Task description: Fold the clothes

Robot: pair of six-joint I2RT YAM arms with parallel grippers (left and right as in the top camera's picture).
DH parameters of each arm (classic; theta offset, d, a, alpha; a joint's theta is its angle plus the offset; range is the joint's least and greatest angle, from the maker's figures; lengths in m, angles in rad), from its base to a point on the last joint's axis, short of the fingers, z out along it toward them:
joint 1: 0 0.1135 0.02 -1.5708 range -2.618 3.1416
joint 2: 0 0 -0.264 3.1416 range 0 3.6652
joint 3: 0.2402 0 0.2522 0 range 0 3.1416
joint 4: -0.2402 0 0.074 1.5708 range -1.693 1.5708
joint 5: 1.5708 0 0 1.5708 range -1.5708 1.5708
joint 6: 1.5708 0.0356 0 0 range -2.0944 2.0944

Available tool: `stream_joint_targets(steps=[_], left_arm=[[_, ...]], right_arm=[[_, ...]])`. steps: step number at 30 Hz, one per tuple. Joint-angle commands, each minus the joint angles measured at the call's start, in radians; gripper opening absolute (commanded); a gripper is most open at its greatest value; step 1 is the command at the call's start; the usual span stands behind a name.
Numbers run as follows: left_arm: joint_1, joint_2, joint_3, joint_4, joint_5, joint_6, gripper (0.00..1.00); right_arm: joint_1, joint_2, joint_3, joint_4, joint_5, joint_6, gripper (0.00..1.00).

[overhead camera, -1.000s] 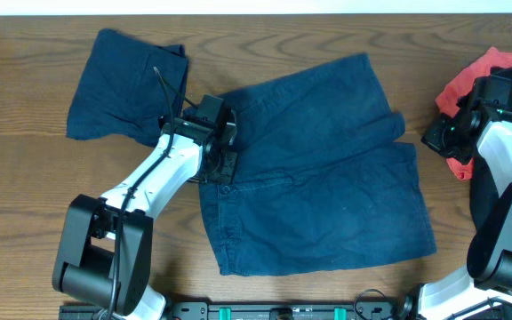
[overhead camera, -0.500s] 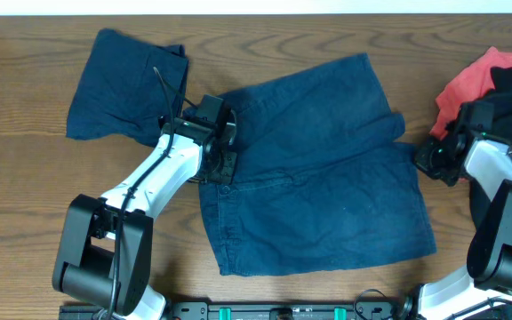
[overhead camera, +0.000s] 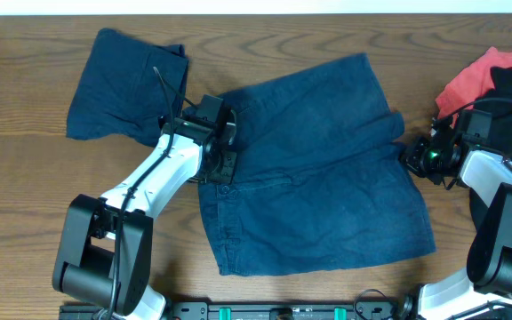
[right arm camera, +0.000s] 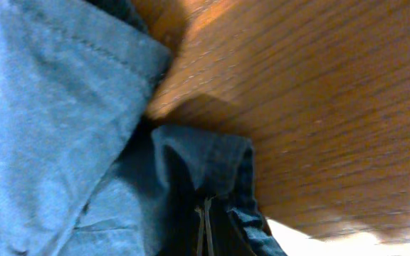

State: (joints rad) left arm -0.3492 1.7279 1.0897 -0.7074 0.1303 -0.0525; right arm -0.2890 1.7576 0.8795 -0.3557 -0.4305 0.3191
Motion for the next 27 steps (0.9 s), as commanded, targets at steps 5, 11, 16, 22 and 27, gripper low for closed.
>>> stream_joint_targets(steps=[5,11,16,22,27], left_arm=[[0.005,0.003,-0.005,-0.006,-0.015,-0.009,0.06],[0.005,0.003,-0.005,-0.006,-0.015,-0.009,0.06],[0.005,0.003,-0.005,-0.006,-0.011,-0.013,0.06],[0.005,0.003,-0.005,-0.006,-0.011,-0.012,0.06],[0.005,0.003,-0.005,-0.006,-0.011,-0.012,0.06]], right_arm=[[-0.013,-0.054,-0.008,-0.02,-0.054,-0.029,0.01],[0.002,-0.051,-0.021,-0.06,0.142,-0.009,0.01],[0.0,-0.049,-0.07,-0.034,0.211,0.009,0.01],[-0.021,-0.053,-0.061,-0.019,0.182,-0.005,0.01],[-0.044,-0.052,-0.061,-0.029,0.196,-0.006,0.01]])
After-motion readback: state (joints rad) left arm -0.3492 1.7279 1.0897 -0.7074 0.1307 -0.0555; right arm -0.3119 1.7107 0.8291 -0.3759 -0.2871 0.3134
